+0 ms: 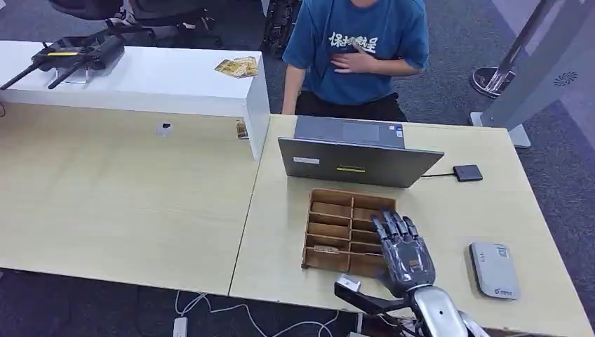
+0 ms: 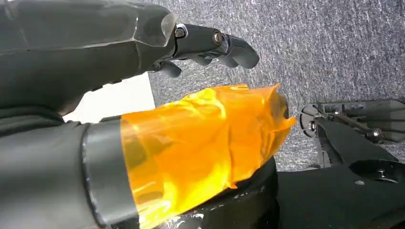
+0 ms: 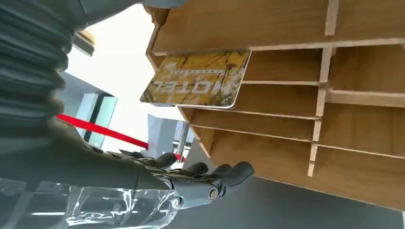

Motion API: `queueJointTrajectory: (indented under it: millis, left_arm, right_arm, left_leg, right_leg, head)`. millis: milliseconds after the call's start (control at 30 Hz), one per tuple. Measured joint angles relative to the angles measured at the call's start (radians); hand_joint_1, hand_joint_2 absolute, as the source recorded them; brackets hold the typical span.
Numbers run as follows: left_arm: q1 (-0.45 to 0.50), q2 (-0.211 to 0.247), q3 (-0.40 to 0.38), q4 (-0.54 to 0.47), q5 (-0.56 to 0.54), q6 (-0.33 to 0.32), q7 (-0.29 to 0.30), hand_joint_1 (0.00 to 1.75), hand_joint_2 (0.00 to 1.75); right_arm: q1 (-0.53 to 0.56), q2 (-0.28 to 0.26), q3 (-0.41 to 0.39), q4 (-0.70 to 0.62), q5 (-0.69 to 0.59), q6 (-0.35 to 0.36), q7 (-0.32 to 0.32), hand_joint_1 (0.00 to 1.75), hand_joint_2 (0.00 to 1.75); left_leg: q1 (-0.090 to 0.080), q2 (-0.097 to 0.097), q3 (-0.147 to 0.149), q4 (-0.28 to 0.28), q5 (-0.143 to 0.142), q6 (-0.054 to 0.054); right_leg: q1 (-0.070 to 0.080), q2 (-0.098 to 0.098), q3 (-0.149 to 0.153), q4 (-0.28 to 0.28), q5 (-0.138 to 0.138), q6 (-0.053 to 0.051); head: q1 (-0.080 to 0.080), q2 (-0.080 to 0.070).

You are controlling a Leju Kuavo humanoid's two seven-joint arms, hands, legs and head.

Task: Pass the card to the sensor for recognition and then transmit it.

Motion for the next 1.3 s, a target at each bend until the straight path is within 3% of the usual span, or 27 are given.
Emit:
queueJointTrajectory:
  millis: [1300]
  left_arm:
    - [0.000,0.000,0.009,0.000,0.011,0.002,-0.008,0.00,0.00]
  right_arm:
    - [0.012,-0.005,0.007,-0.063,0.003,-0.032,0.008,0.00,1.75]
  left_leg:
    - [0.000,0.000,0.000,0.000,0.000,0.000]
  right_leg:
    - [0.000,0.000,0.000,0.000,0.000,0.000]
  head:
    - [0.000,0.000]
